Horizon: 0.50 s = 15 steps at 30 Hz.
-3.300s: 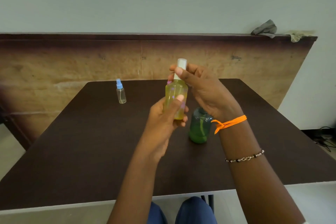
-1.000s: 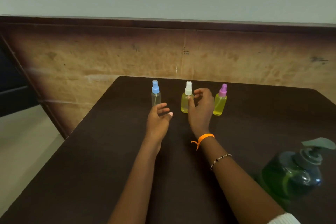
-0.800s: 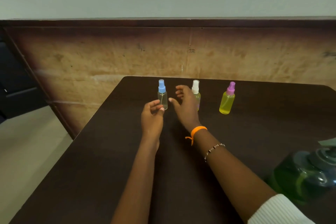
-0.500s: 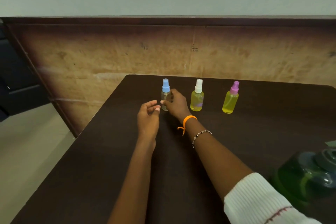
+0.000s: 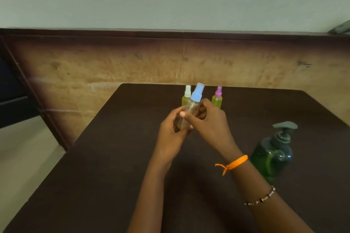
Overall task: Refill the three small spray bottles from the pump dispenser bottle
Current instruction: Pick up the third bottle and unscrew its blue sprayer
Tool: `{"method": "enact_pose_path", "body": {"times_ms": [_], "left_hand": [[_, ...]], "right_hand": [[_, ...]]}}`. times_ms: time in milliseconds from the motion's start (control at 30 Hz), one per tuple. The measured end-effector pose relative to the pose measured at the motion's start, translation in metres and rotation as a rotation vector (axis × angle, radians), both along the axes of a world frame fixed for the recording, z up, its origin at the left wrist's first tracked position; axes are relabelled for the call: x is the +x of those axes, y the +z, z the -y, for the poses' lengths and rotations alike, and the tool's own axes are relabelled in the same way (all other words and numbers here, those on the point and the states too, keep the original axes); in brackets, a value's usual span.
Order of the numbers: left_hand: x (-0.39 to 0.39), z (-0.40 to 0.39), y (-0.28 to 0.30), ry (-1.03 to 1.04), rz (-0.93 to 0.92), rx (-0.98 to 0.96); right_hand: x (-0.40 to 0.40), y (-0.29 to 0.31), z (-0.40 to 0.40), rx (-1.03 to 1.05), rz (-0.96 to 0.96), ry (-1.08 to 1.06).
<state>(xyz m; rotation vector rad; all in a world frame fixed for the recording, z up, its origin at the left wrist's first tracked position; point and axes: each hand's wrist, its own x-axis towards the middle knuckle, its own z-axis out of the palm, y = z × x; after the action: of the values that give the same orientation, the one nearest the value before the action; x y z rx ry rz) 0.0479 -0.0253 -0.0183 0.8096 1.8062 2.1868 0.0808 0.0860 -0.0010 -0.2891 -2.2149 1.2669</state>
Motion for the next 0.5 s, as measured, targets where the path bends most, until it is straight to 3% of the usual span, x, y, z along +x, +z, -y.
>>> {"method": "enact_pose_path", "body": {"times_ms": [200, 333, 500], "left_hand": [[0.05, -0.012, 0.006, 0.059, -0.099, 0.01], [0.073, -0.018, 0.013, 0.119, -0.137, -0.015], [0.094, -0.025, 0.021, 0.262, -0.272, -0.085]], "right_hand": [[0.049, 0.038, -0.015, 0.212, -0.079, -0.209], [0.074, 0.056, -0.018, 0.384, 0.027, -0.336], [0.092, 0.065, -0.019, 0.413, 0.095, -0.346]]}}
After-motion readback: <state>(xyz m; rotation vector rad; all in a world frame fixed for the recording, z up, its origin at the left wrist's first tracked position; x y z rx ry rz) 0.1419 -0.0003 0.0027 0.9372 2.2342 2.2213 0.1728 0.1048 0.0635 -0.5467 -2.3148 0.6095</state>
